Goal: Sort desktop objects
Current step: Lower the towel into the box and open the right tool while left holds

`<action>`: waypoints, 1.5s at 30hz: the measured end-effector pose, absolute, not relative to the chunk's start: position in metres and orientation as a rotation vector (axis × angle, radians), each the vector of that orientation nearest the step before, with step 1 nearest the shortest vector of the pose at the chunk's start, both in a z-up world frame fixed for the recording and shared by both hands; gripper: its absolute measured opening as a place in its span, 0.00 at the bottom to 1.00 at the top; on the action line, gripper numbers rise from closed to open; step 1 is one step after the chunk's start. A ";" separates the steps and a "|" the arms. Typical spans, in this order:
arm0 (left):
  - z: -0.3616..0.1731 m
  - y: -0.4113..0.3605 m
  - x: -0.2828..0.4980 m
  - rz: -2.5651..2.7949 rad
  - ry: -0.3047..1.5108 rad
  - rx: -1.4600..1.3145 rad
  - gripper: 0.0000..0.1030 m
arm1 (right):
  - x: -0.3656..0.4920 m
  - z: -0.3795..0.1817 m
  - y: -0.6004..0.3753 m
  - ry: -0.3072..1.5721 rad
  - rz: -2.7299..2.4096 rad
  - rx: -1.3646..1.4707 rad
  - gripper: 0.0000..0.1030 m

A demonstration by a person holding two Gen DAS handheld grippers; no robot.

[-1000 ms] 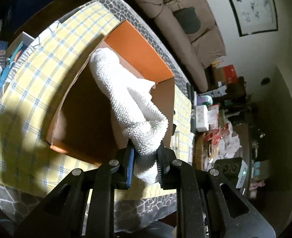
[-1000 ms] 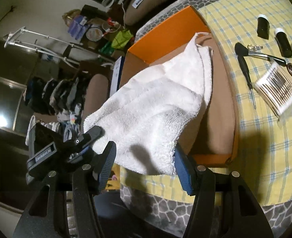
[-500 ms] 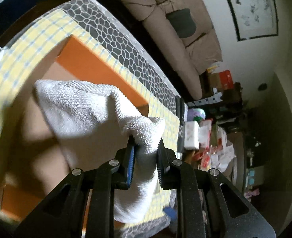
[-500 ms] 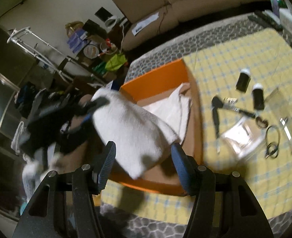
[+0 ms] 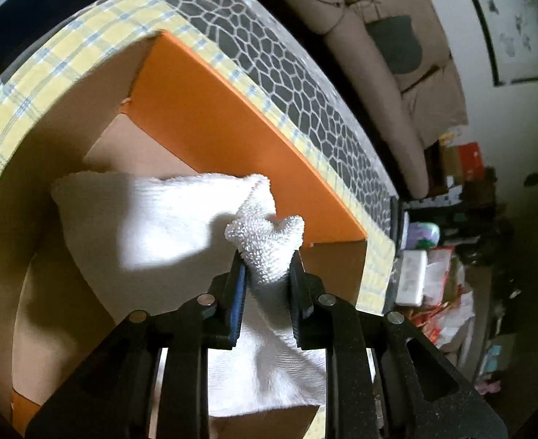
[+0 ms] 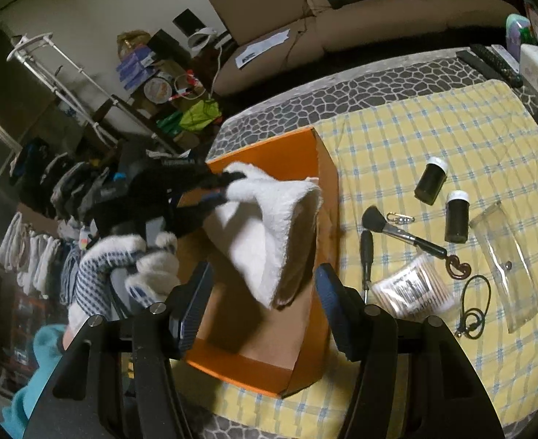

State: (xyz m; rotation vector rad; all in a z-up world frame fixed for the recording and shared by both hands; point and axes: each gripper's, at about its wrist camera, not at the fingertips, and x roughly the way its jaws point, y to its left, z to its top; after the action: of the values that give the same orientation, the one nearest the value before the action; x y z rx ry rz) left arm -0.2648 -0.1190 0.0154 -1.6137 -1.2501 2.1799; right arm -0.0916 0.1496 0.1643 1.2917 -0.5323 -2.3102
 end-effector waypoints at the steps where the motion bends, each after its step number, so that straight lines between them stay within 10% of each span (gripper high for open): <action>1: 0.016 -0.123 -0.264 2.186 -1.258 -1.601 0.18 | -0.091 0.163 0.149 -0.539 -2.308 1.292 0.59; 13: 0.041 -0.136 -0.262 2.354 -1.225 -1.602 0.17 | -0.082 0.168 0.140 -0.541 -2.316 1.292 0.59; 16: 0.026 -0.122 -0.259 2.187 -1.250 -1.618 0.30 | -0.078 0.170 0.138 -0.522 -2.318 1.294 0.59; 23: 0.069 -0.120 -0.235 2.408 -0.912 -1.550 0.54 | -0.074 0.175 0.144 -0.534 -2.337 1.282 0.59; 31: 0.066 -0.114 -0.225 2.449 -0.543 -1.624 0.46 | -0.067 0.174 0.138 -0.534 -2.328 1.278 0.59; 45: -0.031 -0.096 -0.207 1.991 -0.878 -2.008 0.46 | -0.063 0.145 0.140 -0.573 -2.291 1.344 0.59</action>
State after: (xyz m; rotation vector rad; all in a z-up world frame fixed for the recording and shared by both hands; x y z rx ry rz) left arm -0.2066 -0.0961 -0.0305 -2.0084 -0.8781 1.9908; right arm -0.0633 0.1402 0.1454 1.3443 -0.5735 -2.2907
